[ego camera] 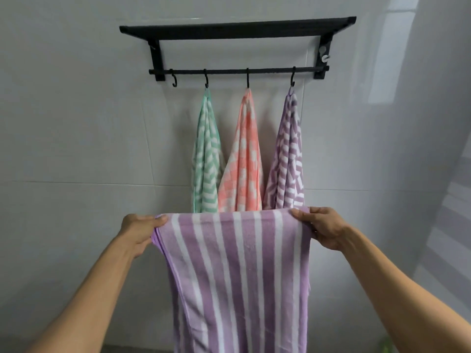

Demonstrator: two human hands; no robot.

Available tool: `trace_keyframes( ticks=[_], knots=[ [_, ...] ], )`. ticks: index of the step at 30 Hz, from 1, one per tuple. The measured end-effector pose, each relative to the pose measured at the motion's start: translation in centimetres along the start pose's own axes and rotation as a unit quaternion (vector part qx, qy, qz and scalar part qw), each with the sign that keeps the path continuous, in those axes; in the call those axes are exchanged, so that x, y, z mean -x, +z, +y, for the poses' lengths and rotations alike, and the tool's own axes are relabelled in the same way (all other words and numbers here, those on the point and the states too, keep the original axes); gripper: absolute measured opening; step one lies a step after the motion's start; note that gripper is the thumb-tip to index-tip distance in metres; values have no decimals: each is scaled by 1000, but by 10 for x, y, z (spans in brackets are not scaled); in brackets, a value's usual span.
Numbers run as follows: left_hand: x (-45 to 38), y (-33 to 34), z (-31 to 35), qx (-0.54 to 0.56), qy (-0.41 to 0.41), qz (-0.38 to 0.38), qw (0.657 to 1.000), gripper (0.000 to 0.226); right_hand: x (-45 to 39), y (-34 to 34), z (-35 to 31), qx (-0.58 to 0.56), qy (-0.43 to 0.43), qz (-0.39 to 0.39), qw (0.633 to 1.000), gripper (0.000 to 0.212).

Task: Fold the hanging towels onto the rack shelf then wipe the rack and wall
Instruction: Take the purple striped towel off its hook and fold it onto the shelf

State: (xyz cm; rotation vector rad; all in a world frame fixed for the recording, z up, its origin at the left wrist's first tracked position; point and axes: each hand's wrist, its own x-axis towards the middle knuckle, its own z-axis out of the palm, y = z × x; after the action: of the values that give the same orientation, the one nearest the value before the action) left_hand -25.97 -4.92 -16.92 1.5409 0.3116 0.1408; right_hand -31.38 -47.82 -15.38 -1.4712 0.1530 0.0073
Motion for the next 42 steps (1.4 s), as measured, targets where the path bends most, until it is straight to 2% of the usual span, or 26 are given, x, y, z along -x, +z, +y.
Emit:
trace_keyframes(
  ticks=[3, 6, 9, 11, 15, 19, 22, 26, 32, 36, 42],
  knots=[
    [-1, 2, 9, 0, 28, 49, 998, 59, -2, 7, -11, -6, -17, 17, 1000, 47],
    [3, 8, 16, -11, 90, 54, 994, 56, -3, 8, -20, 14, -19, 34, 999, 33],
    [9, 11, 3, -80, 65, 7, 995, 73, -5, 7, -18, 76, -5, 42, 996, 42],
    [11, 12, -2, -95, 44, 15, 994, 77, -8, 7, -14, 87, -9, 69, 994, 47],
    [8, 12, 23, -15, 81, 44, 996, 64, -8, 12, -28, 43, -67, 106, 991, 21],
    [12, 21, 28, -36, 65, 23, 997, 60, -2, 9, -39, 145, -41, 49, 987, 29],
    [12, 23, 32, 12, 64, 44, 997, 49, -3, 11, -34, 135, -43, 79, 987, 28],
    [8, 26, 53, 15, 72, 40, 997, 38, -5, 16, -46, 171, -51, 99, 979, 35],
    [7, 33, 62, 23, 69, 22, 997, 18, -1, 12, -62, 171, -50, 105, 978, 22],
    [4, 32, 68, -7, 74, 23, 997, 18, 1, 11, -62, 158, -63, 135, 976, 26],
    [2, 32, 63, -22, 73, 28, 997, 19, 3, 14, -63, 162, -52, 123, 978, 20]
  ],
)
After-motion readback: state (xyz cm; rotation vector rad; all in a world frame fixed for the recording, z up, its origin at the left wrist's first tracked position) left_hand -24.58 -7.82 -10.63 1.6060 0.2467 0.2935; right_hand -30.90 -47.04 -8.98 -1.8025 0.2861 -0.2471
